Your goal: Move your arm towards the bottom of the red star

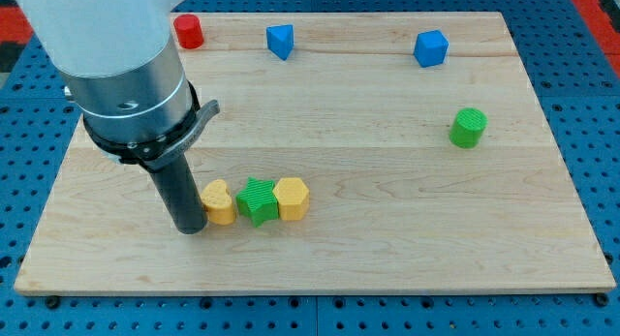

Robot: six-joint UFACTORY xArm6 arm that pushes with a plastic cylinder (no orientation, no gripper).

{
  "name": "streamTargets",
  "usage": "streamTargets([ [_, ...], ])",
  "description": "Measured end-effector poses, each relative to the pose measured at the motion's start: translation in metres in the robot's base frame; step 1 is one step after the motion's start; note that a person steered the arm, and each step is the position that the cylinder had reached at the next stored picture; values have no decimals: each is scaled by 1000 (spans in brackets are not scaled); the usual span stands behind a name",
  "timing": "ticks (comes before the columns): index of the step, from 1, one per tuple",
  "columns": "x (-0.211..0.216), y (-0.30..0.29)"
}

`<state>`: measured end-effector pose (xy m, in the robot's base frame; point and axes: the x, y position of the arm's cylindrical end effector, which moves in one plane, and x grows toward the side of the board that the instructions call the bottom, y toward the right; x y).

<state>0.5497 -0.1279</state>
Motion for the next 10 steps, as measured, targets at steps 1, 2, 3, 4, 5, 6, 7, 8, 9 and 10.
streamTargets([
  [1,0,-13],
  [2,0,-19],
  [3,0,-27],
  [4,0,-27],
  [5,-12,-28],
  [6,-33,-35],
  [7,-66,-43],
  [8,-93,-53],
  [9,-120,-70],
  [10,-141,-70],
])
